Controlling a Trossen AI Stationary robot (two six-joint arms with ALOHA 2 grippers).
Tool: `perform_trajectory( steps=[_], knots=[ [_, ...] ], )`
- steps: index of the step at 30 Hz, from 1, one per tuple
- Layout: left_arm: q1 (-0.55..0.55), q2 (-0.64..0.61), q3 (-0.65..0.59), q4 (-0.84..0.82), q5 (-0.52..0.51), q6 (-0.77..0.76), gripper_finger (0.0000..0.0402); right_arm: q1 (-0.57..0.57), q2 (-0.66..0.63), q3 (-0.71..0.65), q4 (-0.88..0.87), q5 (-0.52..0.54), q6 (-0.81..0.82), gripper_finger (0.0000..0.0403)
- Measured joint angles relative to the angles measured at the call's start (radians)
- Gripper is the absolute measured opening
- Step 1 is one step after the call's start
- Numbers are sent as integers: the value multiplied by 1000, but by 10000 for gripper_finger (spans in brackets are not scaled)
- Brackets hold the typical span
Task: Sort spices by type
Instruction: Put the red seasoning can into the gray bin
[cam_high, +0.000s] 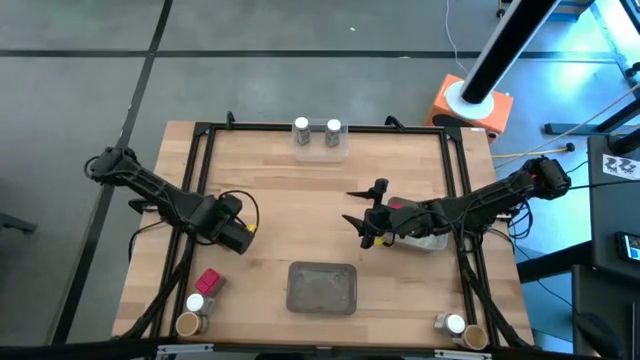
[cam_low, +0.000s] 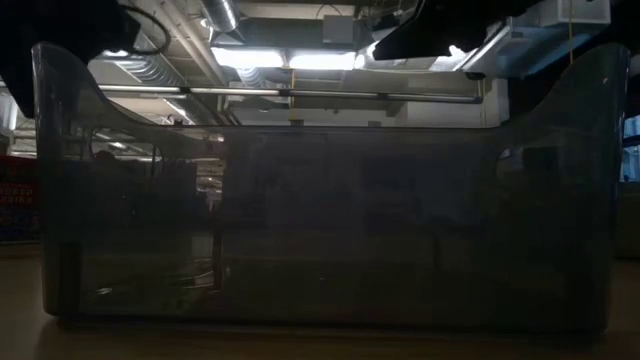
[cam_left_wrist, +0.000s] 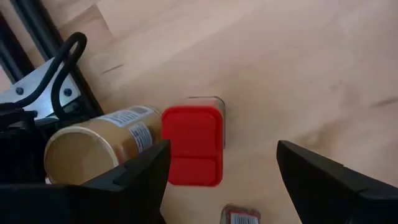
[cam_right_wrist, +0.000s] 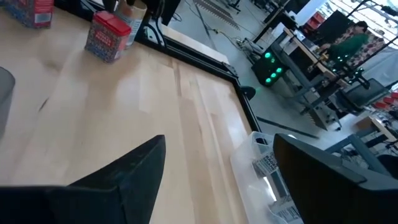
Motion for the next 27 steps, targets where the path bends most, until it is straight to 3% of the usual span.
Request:
perform_trajectory(
  steps=[8, 27],
  knots=[
    [44, 0, -87, 36, 47, 23, 276, -61, 0, 0, -18, -82, 23, 298],
    [63, -1, -215, 140, 86, 70, 276, -71, 0, 0, -33, -90, 26, 298]
  ],
)
